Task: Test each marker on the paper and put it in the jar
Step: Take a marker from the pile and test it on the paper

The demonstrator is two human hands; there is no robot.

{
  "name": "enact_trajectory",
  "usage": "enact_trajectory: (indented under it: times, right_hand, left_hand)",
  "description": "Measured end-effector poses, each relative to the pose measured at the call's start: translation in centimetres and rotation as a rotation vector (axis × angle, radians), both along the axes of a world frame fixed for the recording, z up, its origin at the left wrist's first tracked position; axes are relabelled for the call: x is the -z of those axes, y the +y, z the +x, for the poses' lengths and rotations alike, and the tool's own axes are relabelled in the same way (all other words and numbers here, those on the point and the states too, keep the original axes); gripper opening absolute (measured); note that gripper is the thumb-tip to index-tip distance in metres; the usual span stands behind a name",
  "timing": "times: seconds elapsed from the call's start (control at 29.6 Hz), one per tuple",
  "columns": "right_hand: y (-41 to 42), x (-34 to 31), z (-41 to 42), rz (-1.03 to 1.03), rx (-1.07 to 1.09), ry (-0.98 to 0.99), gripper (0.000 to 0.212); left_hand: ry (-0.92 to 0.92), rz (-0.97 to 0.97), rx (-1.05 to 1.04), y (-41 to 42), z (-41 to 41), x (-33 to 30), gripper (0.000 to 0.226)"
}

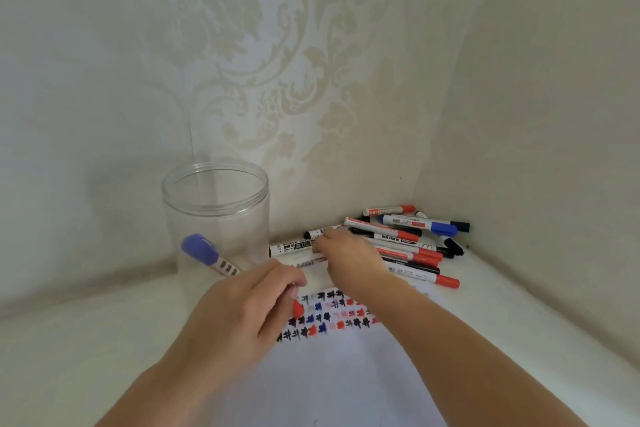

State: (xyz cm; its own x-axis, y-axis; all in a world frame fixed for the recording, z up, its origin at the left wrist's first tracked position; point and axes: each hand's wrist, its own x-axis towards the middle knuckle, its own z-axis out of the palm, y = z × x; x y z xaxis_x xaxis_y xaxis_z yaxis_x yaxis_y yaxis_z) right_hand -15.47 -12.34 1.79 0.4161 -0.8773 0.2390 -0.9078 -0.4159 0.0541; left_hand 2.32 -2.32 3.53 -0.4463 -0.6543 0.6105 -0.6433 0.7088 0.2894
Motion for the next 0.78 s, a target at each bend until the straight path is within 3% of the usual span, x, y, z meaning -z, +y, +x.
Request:
enact_trajectory:
  times: [0.1, 0.17, 0.24, 0.3, 0.37, 0.47, 0.78]
  right_hand:
    - [1.9, -2.0, -1.8, 0.129, 0.173, -0.689, 0.022]
    - [4.2, -3.1, -2.9, 0.388, 0.226, -1.126, 0.017]
    - [6.8, -3.5, -3.2, 0.579, 0.163, -1.368, 0.012]
    - [9.1, -3.1, -2.7, 0.629, 0.085, -1.452, 0.017]
    - [10.8, -2.5, -1.9, 0.608, 0.031, -1.451, 0.015]
    - [11.8, -1.6, -1.2, 0.541, 0.01, -1.378, 0.017]
    - [12.1, -2.7, 0.6, 0.548, -0.17, -1.521, 0.024]
  left_hand:
    - [0.016, 0.072, 0.017, -0.2, -0.9, 0.8, 0.012]
    - [0.065, 0.159, 0.008, -0.2, -1.9, 1.4, 0.02]
    - [0.1, 0.217, 0.014, -0.1, -2.8, 2.2, 0.028]
    - [0.118, 0.281, 0.028, 0.3, -3.2, 2.3, 0.029]
    - [0.14, 0.354, 0.098, 0.5, -3.5, 2.2, 0.008]
    - [0.131, 0.381, 0.189, 0.9, -3.7, 2.2, 0.015]
    - [0.194, 0.361, 0.157, 2.5, -2.7, 0.6, 0.011]
